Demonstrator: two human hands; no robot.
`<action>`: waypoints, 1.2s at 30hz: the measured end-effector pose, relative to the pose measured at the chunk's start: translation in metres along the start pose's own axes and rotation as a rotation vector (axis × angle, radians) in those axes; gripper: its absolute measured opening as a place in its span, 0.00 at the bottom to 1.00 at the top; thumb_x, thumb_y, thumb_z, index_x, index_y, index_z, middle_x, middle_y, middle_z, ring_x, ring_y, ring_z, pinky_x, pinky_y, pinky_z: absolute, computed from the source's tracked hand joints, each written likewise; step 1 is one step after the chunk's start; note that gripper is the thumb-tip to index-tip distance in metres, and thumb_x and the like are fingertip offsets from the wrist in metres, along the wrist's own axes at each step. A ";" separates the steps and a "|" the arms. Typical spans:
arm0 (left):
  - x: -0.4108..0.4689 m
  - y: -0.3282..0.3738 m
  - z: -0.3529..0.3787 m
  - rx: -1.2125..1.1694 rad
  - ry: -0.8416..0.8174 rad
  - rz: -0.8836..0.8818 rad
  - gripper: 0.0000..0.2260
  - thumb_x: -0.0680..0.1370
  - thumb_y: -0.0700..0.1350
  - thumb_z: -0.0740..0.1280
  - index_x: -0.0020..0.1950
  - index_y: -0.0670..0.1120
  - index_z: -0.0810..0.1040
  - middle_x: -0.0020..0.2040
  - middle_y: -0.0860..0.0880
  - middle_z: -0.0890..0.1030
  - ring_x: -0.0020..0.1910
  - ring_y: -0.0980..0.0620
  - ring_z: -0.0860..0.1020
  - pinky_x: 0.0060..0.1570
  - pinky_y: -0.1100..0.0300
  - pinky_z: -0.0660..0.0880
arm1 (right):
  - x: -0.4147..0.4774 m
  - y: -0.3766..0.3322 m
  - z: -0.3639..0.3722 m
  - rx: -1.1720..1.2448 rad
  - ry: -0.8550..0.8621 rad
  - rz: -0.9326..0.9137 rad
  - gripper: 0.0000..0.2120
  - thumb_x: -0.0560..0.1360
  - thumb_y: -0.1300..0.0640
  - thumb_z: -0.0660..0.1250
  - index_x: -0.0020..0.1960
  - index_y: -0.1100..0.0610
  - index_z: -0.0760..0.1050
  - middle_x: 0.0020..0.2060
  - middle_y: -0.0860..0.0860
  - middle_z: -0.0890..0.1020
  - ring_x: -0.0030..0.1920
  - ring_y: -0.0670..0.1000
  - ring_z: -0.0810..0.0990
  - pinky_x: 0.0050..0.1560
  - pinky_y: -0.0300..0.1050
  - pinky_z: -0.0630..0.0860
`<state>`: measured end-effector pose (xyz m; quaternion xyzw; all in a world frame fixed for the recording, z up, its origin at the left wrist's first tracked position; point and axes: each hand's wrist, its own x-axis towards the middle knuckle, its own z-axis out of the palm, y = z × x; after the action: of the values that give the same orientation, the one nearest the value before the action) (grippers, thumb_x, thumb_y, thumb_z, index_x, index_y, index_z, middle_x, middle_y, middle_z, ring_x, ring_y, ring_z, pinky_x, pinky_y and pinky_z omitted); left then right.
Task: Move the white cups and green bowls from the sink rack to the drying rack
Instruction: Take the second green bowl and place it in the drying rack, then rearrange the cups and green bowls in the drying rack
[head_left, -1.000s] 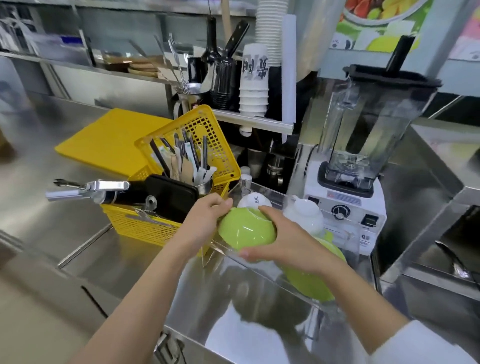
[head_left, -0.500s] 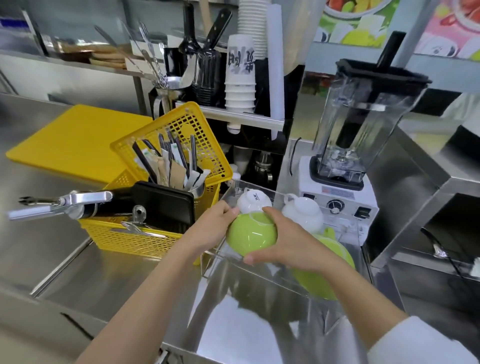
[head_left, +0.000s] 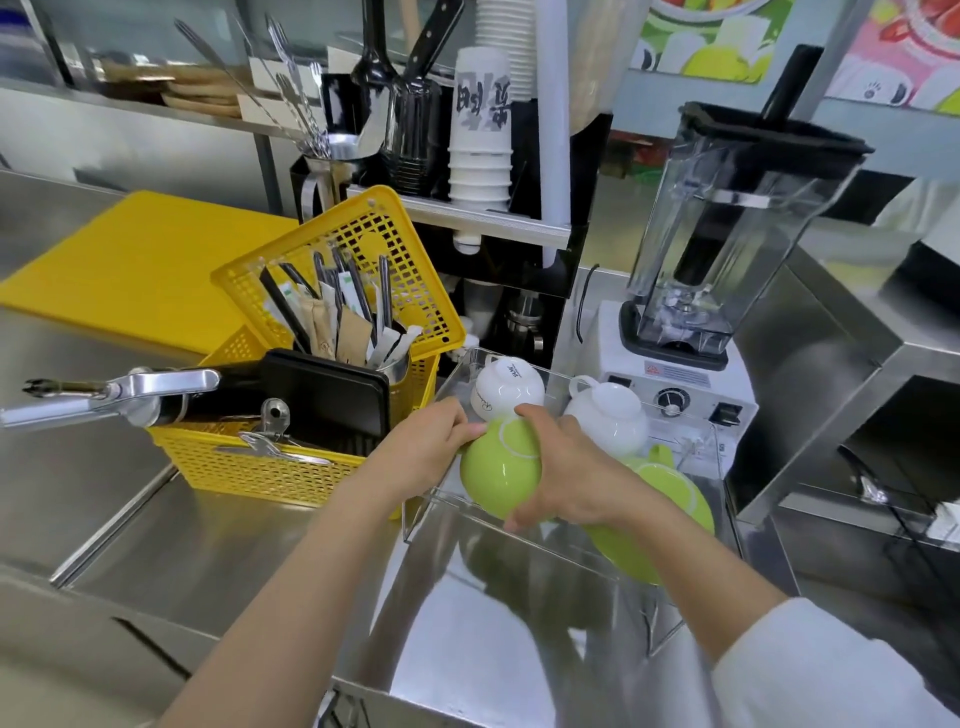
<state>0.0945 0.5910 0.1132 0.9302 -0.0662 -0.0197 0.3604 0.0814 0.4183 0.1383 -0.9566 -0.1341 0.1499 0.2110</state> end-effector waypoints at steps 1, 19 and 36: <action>0.000 -0.001 0.000 0.005 0.012 0.002 0.13 0.80 0.51 0.58 0.44 0.42 0.70 0.37 0.50 0.70 0.36 0.52 0.67 0.32 0.60 0.61 | 0.001 -0.001 0.001 -0.005 0.005 -0.007 0.55 0.55 0.49 0.80 0.70 0.43 0.48 0.61 0.57 0.64 0.60 0.59 0.70 0.60 0.54 0.73; -0.013 0.000 0.000 -0.172 0.213 0.133 0.09 0.79 0.47 0.61 0.58 0.47 0.75 0.53 0.54 0.75 0.53 0.58 0.72 0.47 0.70 0.66 | -0.010 -0.005 -0.008 -0.019 0.087 -0.053 0.50 0.62 0.44 0.75 0.73 0.48 0.48 0.73 0.53 0.57 0.71 0.55 0.57 0.71 0.51 0.59; 0.037 0.047 0.002 0.091 0.222 -0.098 0.25 0.74 0.62 0.63 0.60 0.43 0.69 0.58 0.45 0.74 0.55 0.45 0.73 0.47 0.54 0.68 | 0.025 0.045 -0.070 0.205 0.287 -0.179 0.14 0.74 0.59 0.65 0.60 0.54 0.73 0.49 0.49 0.79 0.44 0.46 0.75 0.48 0.43 0.73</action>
<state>0.1261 0.5500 0.1441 0.9442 0.0187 0.0691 0.3215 0.1369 0.3617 0.1736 -0.9259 -0.1713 0.0055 0.3366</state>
